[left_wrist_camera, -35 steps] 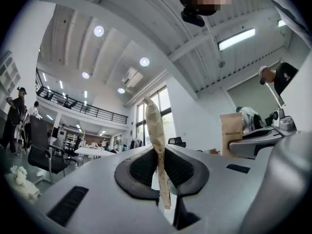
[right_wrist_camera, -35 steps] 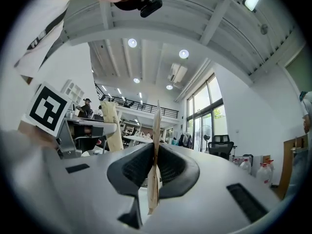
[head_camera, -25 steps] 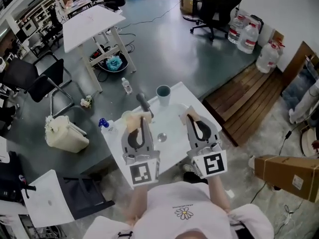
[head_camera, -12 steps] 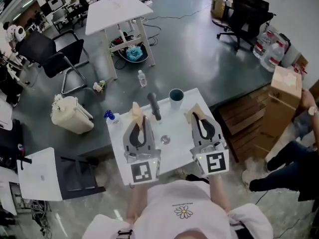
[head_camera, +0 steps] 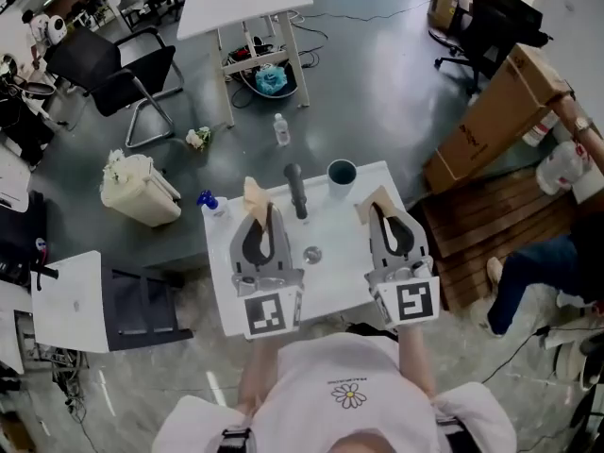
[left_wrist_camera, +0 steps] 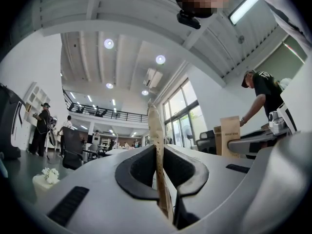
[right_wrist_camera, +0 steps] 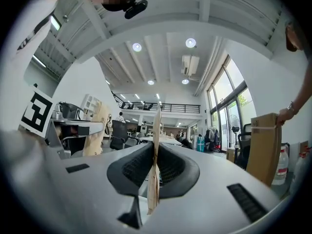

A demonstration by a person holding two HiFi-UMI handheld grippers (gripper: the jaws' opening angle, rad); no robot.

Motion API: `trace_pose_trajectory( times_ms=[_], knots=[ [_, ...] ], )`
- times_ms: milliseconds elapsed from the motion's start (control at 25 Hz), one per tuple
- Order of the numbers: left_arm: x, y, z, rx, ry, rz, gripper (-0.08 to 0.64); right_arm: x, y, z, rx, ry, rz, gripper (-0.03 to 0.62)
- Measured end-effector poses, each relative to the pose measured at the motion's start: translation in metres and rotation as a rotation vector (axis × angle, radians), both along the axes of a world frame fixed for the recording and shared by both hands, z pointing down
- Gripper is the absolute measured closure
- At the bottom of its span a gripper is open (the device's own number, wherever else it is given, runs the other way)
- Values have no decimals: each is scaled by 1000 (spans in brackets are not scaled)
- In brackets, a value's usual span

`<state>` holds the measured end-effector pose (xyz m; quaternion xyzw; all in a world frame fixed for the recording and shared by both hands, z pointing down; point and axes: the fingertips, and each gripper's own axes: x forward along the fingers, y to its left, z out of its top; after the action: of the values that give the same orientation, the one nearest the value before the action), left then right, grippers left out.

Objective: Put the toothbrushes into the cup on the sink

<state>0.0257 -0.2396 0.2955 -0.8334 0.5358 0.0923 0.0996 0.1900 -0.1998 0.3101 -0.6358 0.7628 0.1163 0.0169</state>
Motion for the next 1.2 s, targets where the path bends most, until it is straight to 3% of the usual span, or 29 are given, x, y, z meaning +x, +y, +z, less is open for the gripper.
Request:
trace_pose_trajectory(
  times_ms=[640,960,1200],
  knots=[
    [-33,-82,15,48,-42,-117,522,8,-9,39,-125,33,-36,569],
    [-46,-134,68,-6,8,-155,522,6,-15,63,-214,44,-38,569],
    [-47,-152,116,-76,-20,-181,520,8,-17,85,-237,9,-57,569]
  ],
)
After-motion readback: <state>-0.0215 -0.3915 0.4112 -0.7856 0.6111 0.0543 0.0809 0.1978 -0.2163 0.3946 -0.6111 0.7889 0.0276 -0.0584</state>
